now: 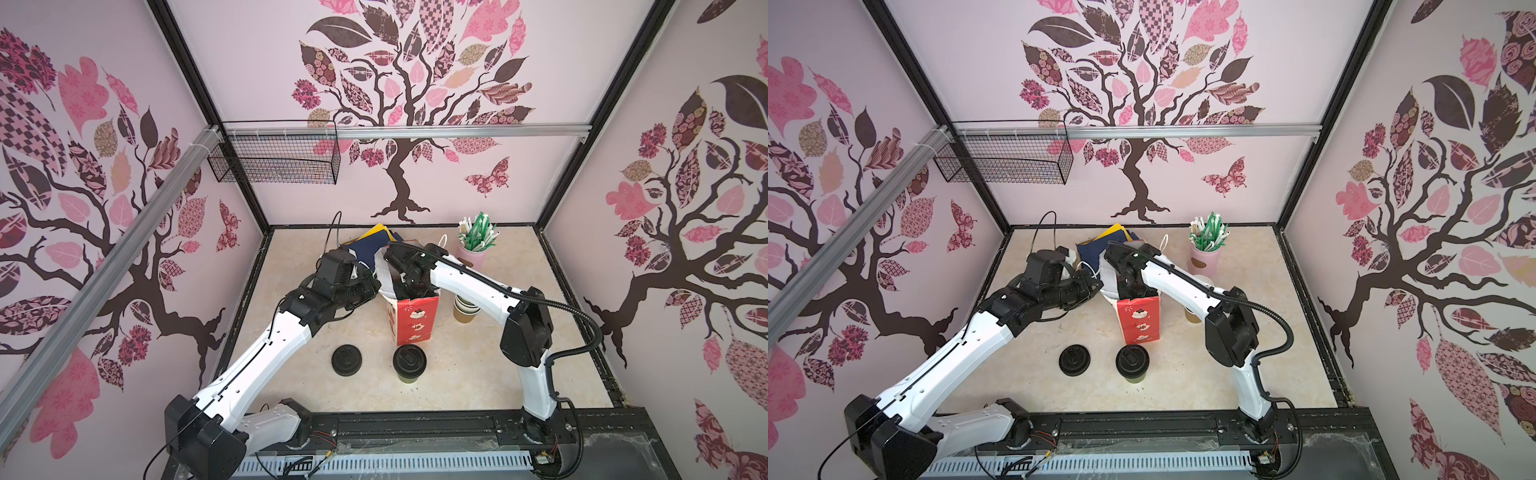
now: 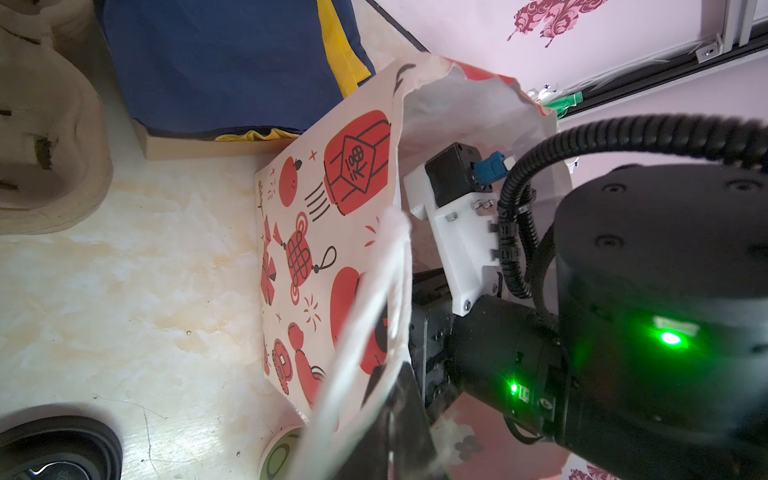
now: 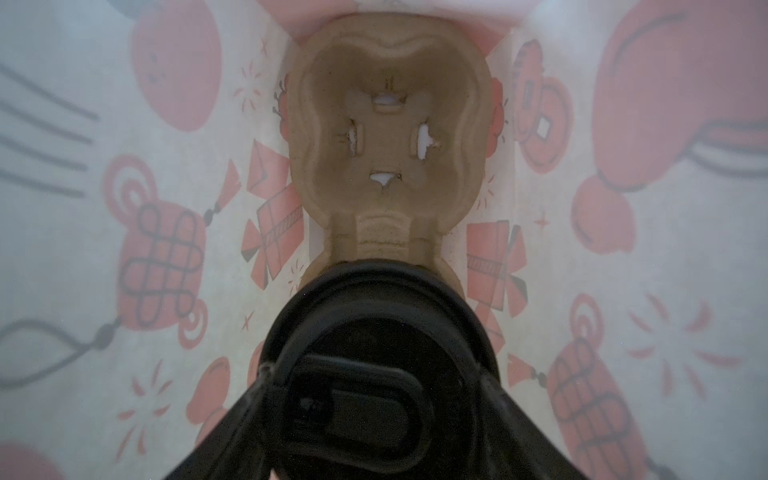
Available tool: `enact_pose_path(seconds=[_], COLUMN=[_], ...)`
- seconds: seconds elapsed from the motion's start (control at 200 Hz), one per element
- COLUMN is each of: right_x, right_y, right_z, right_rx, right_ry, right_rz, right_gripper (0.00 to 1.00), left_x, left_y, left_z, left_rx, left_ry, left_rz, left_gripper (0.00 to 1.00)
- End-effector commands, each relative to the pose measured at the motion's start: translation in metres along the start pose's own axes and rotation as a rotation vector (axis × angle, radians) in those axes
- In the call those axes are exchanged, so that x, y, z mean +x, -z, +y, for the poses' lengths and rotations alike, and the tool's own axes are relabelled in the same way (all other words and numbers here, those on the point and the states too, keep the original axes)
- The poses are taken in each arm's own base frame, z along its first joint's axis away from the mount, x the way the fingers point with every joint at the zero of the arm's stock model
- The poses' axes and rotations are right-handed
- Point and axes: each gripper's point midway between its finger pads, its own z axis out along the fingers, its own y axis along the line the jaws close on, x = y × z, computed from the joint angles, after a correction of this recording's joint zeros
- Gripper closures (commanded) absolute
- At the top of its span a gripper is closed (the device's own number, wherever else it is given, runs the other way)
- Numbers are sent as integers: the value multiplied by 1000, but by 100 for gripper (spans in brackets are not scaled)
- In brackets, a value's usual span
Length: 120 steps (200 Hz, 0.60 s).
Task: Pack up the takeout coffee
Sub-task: 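Lower the green cup further toward the pulp carrier slot, right gripper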
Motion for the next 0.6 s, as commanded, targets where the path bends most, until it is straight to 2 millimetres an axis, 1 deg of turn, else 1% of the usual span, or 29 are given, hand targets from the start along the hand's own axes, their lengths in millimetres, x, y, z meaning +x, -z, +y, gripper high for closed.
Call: enact_pose_path(seconds=[0.0,0.18,0.28,0.465,0.595], right_x=[69,43,32,23,21], right_y=[-58,-29,-16,3,7], right_z=[-9,-10,-9,-4,-2], right_rx=[100,123,119,88,71], right_ry=[66,65,57,37,30], right_rz=[309,200,154,104,94], right_gripper=[43,43,44,43,43], left_x=[-3,-4,-5,-5,-4], left_y=[0,1,2,2,2], left_z=[-2,-3,-4,-4,-3], left_rx=[-5,-1,0,-1,-2], left_ry=[-18,-19,-21,-20,-20], left_rz=[-6,-12,-13,-15,-13], left_gripper=[100,100,100,100,100])
